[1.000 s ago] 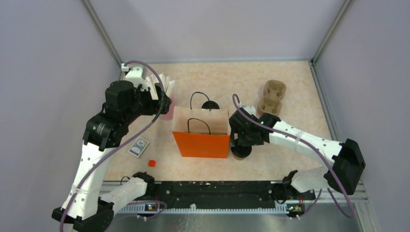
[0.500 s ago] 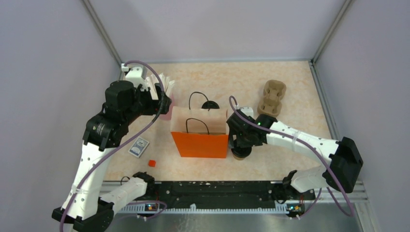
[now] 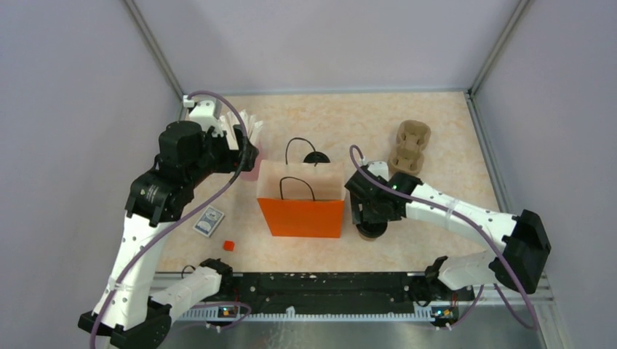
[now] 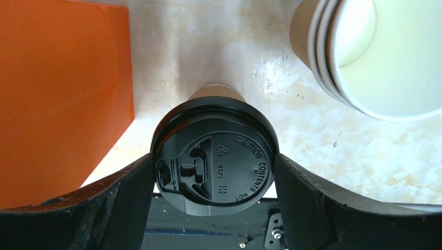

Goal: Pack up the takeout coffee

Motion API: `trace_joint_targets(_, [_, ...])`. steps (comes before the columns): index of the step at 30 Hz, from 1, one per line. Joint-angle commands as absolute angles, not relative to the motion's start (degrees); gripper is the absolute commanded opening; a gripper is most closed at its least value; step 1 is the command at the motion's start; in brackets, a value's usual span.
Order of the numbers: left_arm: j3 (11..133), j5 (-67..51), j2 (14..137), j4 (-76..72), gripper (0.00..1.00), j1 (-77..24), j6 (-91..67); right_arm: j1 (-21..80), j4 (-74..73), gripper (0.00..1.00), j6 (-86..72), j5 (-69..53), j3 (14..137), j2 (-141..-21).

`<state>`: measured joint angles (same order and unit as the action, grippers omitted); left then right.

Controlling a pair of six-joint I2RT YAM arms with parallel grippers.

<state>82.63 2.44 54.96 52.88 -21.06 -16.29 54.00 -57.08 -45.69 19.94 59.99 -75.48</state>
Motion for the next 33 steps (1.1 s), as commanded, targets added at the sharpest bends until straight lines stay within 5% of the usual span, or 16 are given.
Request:
trace_joint_targets(1, [82.07, 1.92, 54.99, 49.45, 0.99, -21.09, -15.73, 54.76, -60.47, 0.77, -46.92, 23.24, 60.72, -72.42])
trace_joint_targets(33, [79.97, -2.44, 56.89, 49.24, 0.99, -21.11, -18.09, 54.76, -58.45, 0.82, -47.2, 20.09, 52.57, -65.0])
